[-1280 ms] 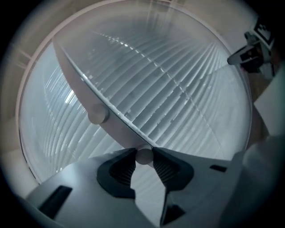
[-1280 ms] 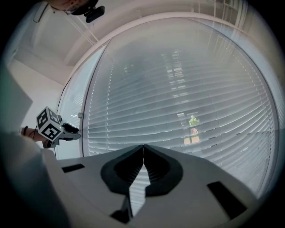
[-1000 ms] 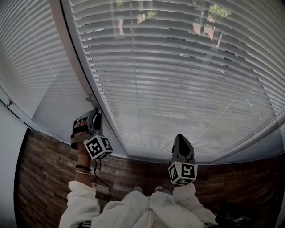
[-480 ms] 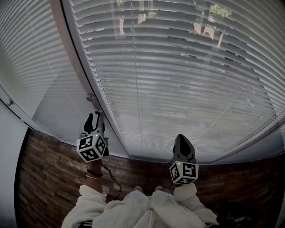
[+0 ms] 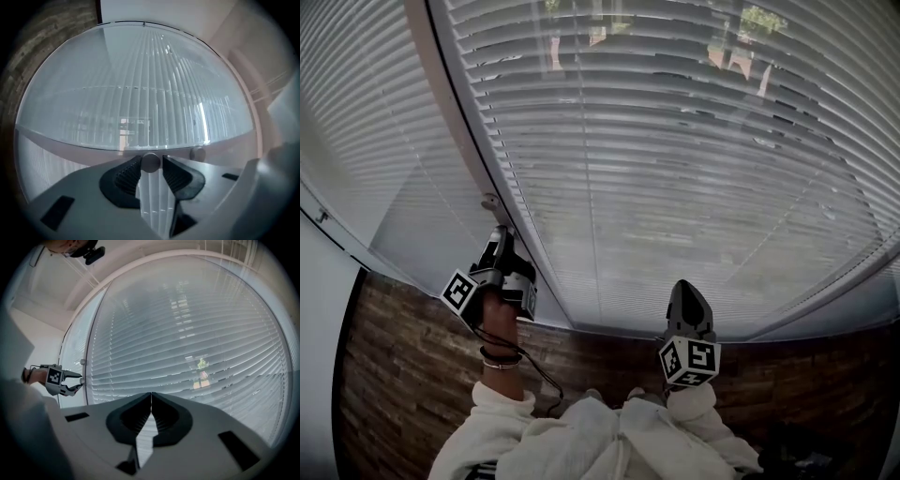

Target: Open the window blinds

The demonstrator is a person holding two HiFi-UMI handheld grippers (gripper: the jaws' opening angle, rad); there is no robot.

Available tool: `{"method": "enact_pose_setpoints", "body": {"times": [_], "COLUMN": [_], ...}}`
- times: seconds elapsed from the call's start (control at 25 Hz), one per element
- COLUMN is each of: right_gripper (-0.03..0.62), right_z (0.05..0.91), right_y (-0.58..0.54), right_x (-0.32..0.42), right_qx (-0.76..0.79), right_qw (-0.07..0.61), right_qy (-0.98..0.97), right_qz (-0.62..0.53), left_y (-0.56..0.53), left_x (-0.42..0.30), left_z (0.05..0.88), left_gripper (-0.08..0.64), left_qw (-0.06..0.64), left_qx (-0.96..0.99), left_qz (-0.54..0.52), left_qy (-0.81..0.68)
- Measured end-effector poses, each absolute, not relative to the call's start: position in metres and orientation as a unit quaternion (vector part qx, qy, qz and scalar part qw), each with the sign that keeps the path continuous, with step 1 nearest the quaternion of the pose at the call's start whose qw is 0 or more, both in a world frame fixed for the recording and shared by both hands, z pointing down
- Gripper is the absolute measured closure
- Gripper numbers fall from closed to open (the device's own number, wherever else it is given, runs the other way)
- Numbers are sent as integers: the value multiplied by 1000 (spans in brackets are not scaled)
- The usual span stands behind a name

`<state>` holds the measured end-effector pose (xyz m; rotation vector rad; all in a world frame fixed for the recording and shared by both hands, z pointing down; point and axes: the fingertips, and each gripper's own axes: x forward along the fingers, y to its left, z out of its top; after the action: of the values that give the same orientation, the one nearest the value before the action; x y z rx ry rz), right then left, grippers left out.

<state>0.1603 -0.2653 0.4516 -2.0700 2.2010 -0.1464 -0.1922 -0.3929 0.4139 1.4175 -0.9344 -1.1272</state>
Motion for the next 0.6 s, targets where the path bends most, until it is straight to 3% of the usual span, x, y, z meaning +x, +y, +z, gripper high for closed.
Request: {"method": "enact_pose_setpoints", "body": {"times": [0.32,0.6], "right_gripper": [581,580], "right_z": [453,450], "right_y": [-264,-265], "right_x": [165,162], "right_qx": [-687,-685], "right_qw": [61,53], "right_qy": [723,726], "right_qz": [-48,-38], "left_y": [-395,-394], "left_x": [-191,-186], "left_z": [414,408], "left_gripper": [437,439], "left_qw": [452,262], "left_qx": [656,754], "left_qz": [-400,-168], "left_qy": [-453,-579]}}
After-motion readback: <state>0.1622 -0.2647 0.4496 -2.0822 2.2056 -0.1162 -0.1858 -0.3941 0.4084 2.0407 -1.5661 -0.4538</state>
